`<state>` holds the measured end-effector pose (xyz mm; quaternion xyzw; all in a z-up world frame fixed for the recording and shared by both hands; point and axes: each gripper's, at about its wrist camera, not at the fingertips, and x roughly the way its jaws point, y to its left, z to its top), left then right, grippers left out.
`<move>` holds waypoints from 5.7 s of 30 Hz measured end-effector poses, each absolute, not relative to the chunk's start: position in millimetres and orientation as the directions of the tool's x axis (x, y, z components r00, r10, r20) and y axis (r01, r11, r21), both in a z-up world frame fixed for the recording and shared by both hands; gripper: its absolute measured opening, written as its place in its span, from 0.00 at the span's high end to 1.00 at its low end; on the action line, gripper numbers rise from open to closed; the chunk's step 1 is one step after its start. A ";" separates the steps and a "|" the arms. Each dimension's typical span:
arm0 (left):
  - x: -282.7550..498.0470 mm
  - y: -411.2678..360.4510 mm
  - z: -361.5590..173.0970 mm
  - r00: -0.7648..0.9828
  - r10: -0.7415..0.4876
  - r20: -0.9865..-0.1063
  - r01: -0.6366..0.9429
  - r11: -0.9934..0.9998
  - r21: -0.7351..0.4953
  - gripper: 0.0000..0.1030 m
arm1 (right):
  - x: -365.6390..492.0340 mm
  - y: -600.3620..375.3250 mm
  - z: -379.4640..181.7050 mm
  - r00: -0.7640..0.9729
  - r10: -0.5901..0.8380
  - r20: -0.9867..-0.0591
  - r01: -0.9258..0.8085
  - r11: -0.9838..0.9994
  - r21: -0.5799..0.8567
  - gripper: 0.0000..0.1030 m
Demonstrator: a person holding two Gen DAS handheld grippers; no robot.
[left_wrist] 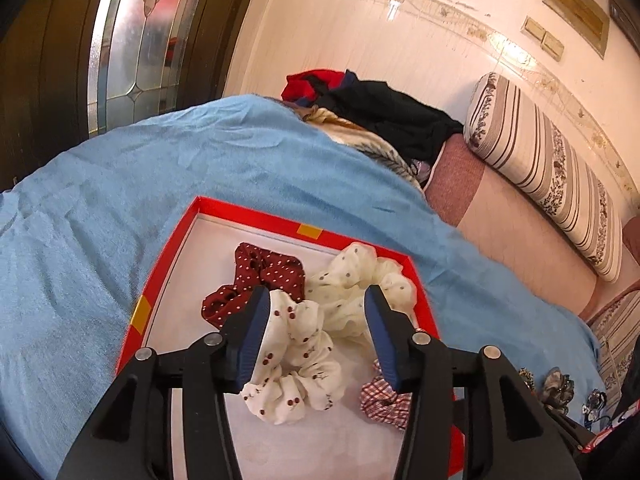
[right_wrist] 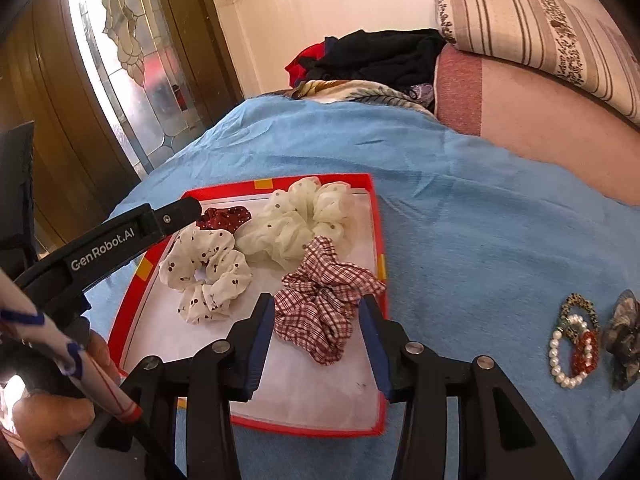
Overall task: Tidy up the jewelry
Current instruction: 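Open both tools to release the scrunchies into the tray, then move both open tools toward the bracelets on the bed, then grasp the pearl bracelet with left tool while right grasps red bead bracelet, then lift the pearl bracelet with left tool while right lifts red bead bracelet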
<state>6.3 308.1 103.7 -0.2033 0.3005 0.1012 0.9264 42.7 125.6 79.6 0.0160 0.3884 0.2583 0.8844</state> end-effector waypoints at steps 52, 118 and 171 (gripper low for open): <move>-30.2 26.8 86.3 0.718 -0.281 -0.637 0.277 0.955 -0.109 0.48 | -1.6 -145.0 47.3 0.681 0.301 -0.667 -0.067 0.933 0.353 0.67; 68.3 -5.5 3.3 0.546 -0.100 -0.832 0.214 0.977 0.023 0.90 | 1.2 -183.6 67.6 0.721 0.354 -0.595 -0.045 0.882 0.470 0.92; -20.5 64.9 84.8 0.711 -0.179 -0.680 0.147 0.984 -0.105 0.91 | -14.8 -136.4 75.4 0.721 0.384 -0.577 -0.163 0.903 0.397 0.92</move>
